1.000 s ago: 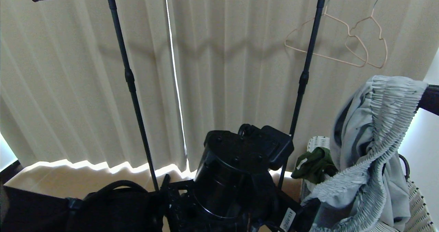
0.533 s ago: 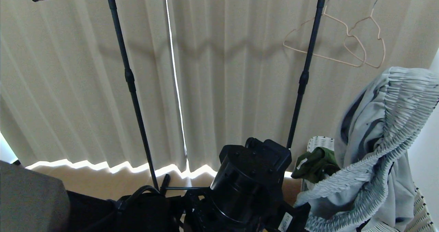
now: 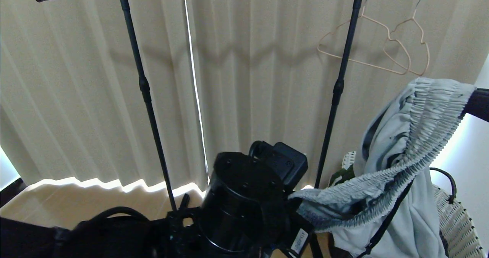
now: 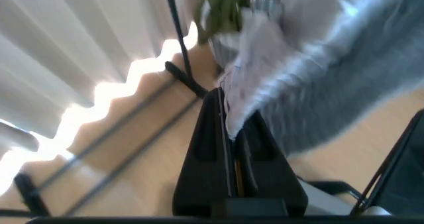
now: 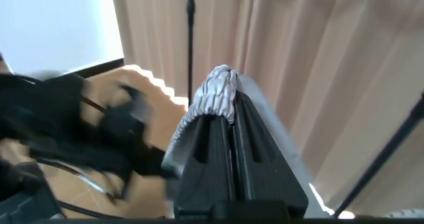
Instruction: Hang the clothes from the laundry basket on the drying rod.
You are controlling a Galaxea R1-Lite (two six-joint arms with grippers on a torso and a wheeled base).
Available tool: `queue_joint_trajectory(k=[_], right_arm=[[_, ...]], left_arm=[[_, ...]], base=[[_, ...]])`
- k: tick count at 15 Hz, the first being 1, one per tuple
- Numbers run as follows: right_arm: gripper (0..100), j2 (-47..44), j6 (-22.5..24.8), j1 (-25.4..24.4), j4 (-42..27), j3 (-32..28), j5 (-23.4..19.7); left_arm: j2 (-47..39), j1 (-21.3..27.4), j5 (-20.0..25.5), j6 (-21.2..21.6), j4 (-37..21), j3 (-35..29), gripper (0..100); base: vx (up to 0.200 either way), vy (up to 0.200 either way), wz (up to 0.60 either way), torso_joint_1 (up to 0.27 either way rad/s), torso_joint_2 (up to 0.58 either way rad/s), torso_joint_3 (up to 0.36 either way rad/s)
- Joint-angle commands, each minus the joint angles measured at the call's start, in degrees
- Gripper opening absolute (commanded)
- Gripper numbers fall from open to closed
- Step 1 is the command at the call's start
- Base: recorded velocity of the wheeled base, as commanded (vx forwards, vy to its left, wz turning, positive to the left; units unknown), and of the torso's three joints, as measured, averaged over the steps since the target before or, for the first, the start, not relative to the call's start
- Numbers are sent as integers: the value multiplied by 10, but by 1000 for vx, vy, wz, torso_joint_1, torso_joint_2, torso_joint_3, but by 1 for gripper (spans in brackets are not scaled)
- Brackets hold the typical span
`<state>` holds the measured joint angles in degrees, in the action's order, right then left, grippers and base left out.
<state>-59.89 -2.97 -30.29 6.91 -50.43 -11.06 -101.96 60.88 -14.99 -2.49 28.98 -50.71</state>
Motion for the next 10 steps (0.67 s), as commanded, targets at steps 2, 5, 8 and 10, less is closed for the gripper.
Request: queue_joint_trajectory(k=[2,5,8,10], right_arm=[[0,-41,2,11,3,-12,1],[0,-66,2,11,51,-15,0],[0,-84,2,10,79,-27,0],[0,-98,2,10,96,-56,-1]], left_arm=[[150,-83,-2,69,-110,-31,0],[215,-127,4,71,-222,-96,0],[252,-129,24,71,-261,-137,0],[258,-132,25,74,-305,-192,0]], base=[[0,0,0,0,0,0],[0,0,0,0,0,0],[0,0,0,0,0,0],[0,0,0,0,0,0]])
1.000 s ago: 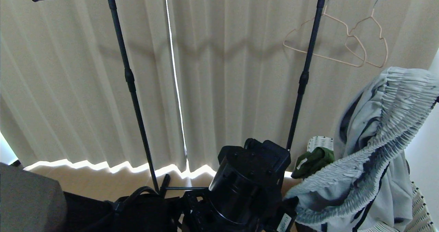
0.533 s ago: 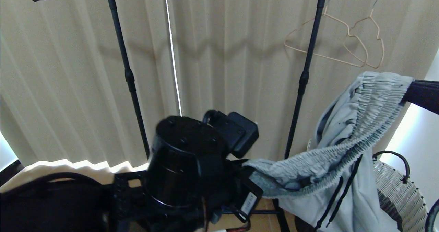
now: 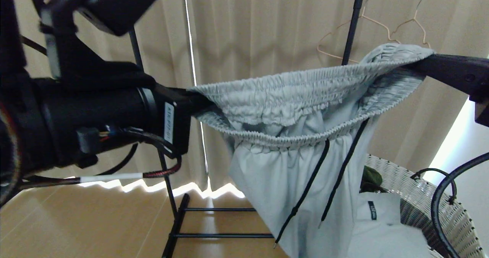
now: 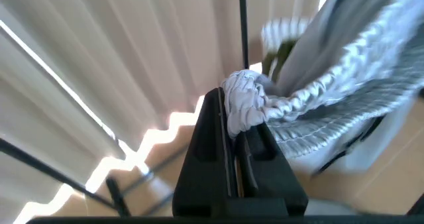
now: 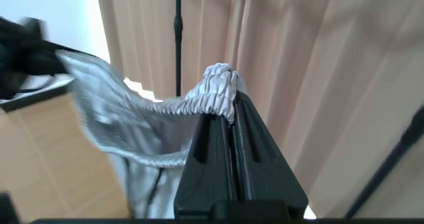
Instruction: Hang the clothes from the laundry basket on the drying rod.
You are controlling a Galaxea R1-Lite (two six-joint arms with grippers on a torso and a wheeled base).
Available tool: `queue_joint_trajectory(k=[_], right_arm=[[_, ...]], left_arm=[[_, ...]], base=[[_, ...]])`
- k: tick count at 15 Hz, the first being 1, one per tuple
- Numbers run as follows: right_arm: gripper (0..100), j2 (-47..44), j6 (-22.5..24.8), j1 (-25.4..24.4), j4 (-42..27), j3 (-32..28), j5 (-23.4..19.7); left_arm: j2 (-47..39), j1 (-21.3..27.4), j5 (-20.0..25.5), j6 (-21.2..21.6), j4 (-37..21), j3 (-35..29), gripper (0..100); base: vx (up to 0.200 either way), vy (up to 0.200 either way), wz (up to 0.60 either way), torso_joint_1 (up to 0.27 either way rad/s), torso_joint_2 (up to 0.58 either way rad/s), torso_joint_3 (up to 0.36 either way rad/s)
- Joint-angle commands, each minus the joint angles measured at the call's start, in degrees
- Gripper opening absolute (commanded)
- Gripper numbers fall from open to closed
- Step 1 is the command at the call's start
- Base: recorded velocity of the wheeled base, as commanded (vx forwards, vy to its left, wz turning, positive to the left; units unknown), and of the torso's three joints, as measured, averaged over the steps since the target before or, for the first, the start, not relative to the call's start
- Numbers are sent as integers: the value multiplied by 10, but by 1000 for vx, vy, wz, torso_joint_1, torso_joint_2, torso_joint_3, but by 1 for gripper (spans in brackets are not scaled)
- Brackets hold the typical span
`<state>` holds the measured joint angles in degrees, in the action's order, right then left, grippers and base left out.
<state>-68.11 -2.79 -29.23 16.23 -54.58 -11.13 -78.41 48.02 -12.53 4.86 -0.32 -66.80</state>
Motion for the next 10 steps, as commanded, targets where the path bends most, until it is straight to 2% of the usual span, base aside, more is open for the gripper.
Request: queue_joint_trajectory(k=[1,3,5,7,10], right_arm=[[0,-23,0,0,4,-33,0],[0,-36,0,0,4,-73,0],[0,-47,0,0,3,-101,1],[0,-49,0,0,-3,-102,1],[0,-52,1,11,-4,-44,5]], left_arm=[[19,-13,1,1,-39,-65,0],[13,-31,1,22,-83,-122,0],[5,-43,1,50,-89,-144,0],[2,-46,-3,73,-89,-126,0],[-9,-47,-4,74,-83,-42,0]], base=[[0,0,0,0,0,0],[0,0,0,0,0,0],[0,0,0,0,0,0],[0,0,0,0,0,0],[0,0,0,0,0,0]])
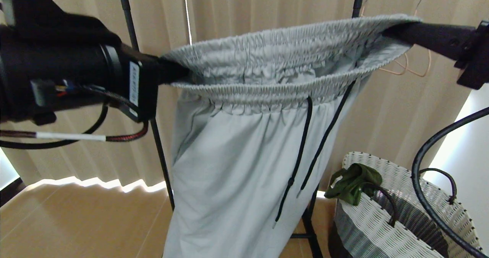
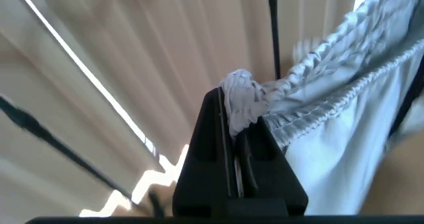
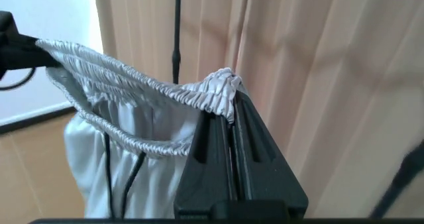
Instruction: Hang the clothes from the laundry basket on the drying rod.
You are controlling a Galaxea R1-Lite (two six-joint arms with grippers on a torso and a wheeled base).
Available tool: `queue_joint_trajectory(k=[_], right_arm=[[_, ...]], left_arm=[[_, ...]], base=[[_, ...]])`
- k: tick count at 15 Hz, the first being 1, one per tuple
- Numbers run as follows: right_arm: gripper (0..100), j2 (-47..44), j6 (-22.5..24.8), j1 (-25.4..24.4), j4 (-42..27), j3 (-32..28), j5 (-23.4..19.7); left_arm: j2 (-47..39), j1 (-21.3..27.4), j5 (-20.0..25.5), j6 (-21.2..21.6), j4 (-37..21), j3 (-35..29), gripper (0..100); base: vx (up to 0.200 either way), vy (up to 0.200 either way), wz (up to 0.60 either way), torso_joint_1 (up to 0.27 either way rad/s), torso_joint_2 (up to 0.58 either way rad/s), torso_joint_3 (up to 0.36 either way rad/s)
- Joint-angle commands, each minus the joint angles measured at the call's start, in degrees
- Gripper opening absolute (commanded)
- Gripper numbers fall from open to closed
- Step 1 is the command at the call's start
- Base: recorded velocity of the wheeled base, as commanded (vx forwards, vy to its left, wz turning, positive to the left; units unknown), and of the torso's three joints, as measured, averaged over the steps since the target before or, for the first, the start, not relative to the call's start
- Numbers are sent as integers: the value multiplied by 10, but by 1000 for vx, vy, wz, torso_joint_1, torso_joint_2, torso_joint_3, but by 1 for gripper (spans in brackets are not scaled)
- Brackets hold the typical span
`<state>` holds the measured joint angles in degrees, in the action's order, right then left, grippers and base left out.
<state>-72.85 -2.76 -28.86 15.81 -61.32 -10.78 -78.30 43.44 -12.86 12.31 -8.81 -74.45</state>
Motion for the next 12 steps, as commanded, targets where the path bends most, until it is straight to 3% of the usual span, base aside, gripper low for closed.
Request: queue_joint_trajectory(k=[1,6,9,10,12], right_arm=[[0,-5,2,28,0,40,10],[0,-25,33,55,3,45,94],[0,-22,33,55,5,36,98],[0,-20,33,56,5,20,98],[0,-18,33,56,4,22,98]], left_arm=[[-16,-4,-1,0,2,37,0],[-66,-13,1,10,3,-60,0],[-85,-13,-1,36,6,-88,0],[-92,-17,-7,67,6,-86,0],[-92,-17,-14,68,6,-82,0]], base=[[0,0,0,0,0,0],[0,0,0,0,0,0],[0,0,0,0,0,0],[0,0,0,0,0,0],[0,0,0,0,0,0]])
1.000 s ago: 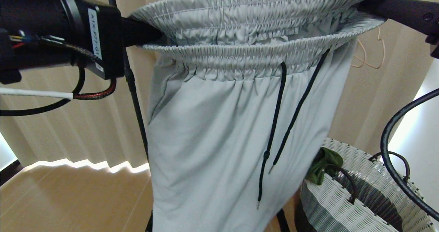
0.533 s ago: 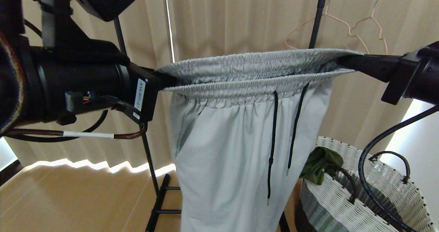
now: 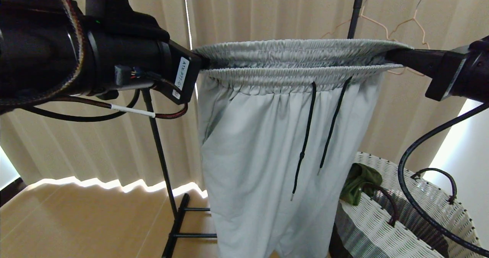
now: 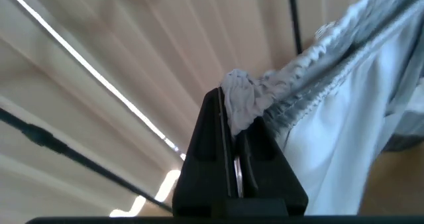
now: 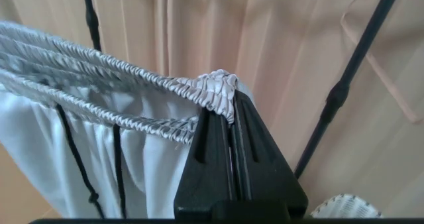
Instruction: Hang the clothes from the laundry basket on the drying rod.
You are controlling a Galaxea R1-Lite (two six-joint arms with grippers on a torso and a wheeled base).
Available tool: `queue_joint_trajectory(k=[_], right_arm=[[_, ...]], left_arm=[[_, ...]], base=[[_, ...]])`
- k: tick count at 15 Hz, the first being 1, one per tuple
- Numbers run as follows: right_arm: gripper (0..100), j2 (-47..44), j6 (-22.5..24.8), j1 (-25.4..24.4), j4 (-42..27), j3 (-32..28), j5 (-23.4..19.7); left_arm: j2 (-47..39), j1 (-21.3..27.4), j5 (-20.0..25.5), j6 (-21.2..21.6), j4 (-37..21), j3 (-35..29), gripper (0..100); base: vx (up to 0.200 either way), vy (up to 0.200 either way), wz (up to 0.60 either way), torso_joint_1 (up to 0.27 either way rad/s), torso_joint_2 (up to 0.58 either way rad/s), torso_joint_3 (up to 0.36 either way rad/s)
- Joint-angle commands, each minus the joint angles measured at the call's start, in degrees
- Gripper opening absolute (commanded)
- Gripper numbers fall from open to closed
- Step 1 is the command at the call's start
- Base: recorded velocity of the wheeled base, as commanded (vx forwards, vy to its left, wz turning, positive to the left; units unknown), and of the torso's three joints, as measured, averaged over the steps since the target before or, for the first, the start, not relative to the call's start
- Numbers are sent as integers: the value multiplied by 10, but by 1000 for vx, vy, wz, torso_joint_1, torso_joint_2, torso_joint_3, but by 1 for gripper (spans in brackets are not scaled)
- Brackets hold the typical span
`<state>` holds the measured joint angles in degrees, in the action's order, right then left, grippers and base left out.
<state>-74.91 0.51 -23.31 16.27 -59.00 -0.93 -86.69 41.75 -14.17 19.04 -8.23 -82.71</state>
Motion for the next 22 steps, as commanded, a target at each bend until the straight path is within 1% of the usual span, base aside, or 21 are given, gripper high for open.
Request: queue_joint_trajectory(k=[1,4,6,7,8,10,12,13,15,16,17,20,22], right_arm=[[0,6,0,0,0,9,0],[0,7,-1,0,-3,15,3],[0,27,0,1,-9,20,29],[0,47,1,1,-25,23,35],[0,72,1,0,-59,22,34],[0,107,0,-2,-105,22,29],[0,127,0,-15,-127,31,28],[0,137,1,-29,-131,37,28],[0,155,5,-72,-140,50,28],[0,160,12,-83,-141,55,29],[0,162,30,-88,-140,64,29],[0,155,36,-86,-138,64,30],[0,144,36,-71,-134,63,32]], left_arm=[[-8,-1,-2,-2,1,9,0],[-14,0,-2,-3,1,17,0],[-16,-1,-17,-1,2,9,0],[-24,-3,-26,-1,13,-1,0],[-34,-9,-30,-1,23,-10,0],[-61,-16,-31,-3,42,-25,0],[-95,-29,-31,-4,69,-39,0],[-105,-33,-31,-4,79,-43,0],[-114,-36,-31,-5,81,-46,0],[-115,-36,-31,-5,81,-46,0],[-114,-36,-31,-10,81,-45,0],[-105,-35,-31,-13,75,-39,0],[-92,-35,-31,-13,70,-31,0]], base=[[0,0,0,0,0,0],[0,0,0,0,0,0],[0,0,0,0,0,0],[0,0,0,0,0,0],[0,0,0,0,0,0],[0,0,0,0,0,0],[0,0,0,0,0,0],[0,0,0,0,0,0],[0,0,0,0,0,0],[0,0,0,0,0,0],[0,0,0,0,0,0],[0,0,0,0,0,0],[0,0,0,0,0,0]])
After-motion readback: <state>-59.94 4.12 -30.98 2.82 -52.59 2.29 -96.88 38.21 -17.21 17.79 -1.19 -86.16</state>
